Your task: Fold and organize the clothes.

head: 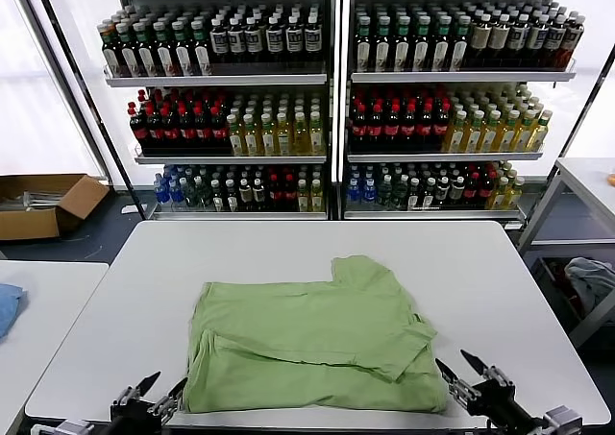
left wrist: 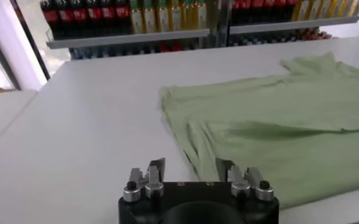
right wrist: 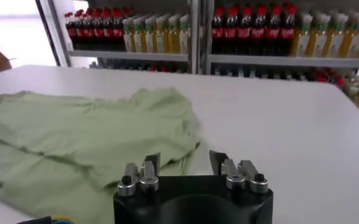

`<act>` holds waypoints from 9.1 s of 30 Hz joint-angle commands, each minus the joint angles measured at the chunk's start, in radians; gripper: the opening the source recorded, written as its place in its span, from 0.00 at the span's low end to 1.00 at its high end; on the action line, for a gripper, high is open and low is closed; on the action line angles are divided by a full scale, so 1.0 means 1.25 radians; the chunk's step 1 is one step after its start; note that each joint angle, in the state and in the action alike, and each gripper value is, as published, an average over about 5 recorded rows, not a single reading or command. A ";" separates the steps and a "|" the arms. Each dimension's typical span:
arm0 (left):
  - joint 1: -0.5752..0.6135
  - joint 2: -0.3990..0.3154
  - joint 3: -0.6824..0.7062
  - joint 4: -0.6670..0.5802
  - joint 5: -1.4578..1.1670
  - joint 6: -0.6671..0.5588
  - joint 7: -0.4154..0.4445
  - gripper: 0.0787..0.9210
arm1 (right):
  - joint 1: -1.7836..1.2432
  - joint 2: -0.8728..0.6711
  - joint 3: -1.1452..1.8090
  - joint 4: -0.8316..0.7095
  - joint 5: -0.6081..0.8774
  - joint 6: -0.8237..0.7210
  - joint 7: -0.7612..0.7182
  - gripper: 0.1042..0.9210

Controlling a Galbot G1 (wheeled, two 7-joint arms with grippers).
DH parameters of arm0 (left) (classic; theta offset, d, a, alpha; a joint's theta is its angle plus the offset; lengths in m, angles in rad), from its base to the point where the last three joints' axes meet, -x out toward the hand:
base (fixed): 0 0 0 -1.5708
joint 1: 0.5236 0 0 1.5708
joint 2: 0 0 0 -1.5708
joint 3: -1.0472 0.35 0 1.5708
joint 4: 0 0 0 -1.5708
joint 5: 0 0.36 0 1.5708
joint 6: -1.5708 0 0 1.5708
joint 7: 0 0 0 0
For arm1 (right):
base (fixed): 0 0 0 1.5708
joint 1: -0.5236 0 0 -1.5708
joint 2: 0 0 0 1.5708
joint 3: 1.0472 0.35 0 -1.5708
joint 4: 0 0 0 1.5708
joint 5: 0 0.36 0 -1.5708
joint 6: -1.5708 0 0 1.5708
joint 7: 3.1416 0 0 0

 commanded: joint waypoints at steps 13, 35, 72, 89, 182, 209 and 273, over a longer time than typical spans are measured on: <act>-0.479 0.255 0.213 0.344 -0.205 -0.019 0.000 0.88 | 0.729 0.057 -0.318 -0.487 -0.099 -0.103 -0.141 0.88; -0.735 0.220 0.392 0.636 -0.204 -0.027 -0.013 0.88 | 0.848 0.083 -0.463 -0.712 -0.087 -0.121 -0.153 0.88; -0.672 0.190 0.425 0.594 -0.133 -0.016 0.014 0.12 | 0.848 0.098 -0.493 -0.694 -0.054 -0.116 -0.154 0.01; -0.627 0.196 0.363 0.443 -0.174 -0.084 -0.066 0.01 | 0.752 0.076 -0.408 -0.514 0.021 -0.108 -0.126 0.01; -0.122 -0.110 0.322 0.134 0.084 -0.147 -0.359 0.69 | 0.000 0.141 0.141 -0.082 -0.035 0.208 -0.084 0.88; -0.154 0.001 0.014 0.138 0.018 -0.200 -0.263 0.02 | 0.062 0.123 0.124 -0.064 -0.008 0.186 -0.073 0.88; -0.197 -0.088 0.495 0.090 0.138 -0.100 -0.314 0.27 | 0.045 0.147 0.074 -0.003 -0.046 0.175 -0.068 0.88</act>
